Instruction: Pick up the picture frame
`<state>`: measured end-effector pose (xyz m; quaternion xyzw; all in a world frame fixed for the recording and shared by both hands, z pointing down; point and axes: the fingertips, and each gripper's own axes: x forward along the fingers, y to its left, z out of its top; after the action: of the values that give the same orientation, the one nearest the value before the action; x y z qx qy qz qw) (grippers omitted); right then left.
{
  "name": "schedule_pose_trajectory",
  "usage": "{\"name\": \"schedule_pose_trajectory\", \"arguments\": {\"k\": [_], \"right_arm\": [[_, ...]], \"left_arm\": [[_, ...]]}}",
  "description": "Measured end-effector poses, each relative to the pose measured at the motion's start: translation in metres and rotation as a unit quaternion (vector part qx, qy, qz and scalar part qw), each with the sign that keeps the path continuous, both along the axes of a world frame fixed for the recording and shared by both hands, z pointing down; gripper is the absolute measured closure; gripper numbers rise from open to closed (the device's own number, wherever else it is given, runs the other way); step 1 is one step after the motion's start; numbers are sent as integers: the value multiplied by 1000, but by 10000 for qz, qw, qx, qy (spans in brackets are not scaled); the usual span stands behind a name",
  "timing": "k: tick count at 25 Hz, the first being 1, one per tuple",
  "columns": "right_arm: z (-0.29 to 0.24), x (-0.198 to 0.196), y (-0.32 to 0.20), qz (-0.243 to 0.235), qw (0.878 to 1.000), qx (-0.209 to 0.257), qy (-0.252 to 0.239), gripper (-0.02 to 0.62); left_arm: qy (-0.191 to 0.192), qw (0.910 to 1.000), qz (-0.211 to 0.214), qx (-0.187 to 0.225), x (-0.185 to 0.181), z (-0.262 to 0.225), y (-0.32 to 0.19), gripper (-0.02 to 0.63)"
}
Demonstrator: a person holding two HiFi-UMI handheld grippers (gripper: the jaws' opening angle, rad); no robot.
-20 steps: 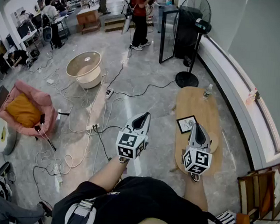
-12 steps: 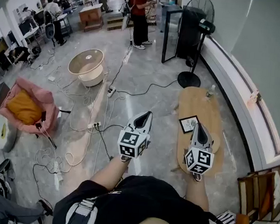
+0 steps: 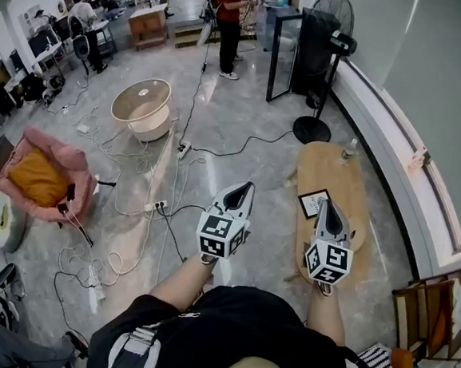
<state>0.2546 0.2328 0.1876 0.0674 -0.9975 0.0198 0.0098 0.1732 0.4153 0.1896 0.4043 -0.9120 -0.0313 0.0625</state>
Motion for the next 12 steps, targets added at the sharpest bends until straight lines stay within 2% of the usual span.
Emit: {"name": "schedule_pose_trajectory", "arguments": {"k": [12], "right_arm": [[8, -14, 46, 336, 9994, 33, 31, 578]], "left_arm": [[71, 9998, 184, 92, -23, 12, 53, 586]]}}
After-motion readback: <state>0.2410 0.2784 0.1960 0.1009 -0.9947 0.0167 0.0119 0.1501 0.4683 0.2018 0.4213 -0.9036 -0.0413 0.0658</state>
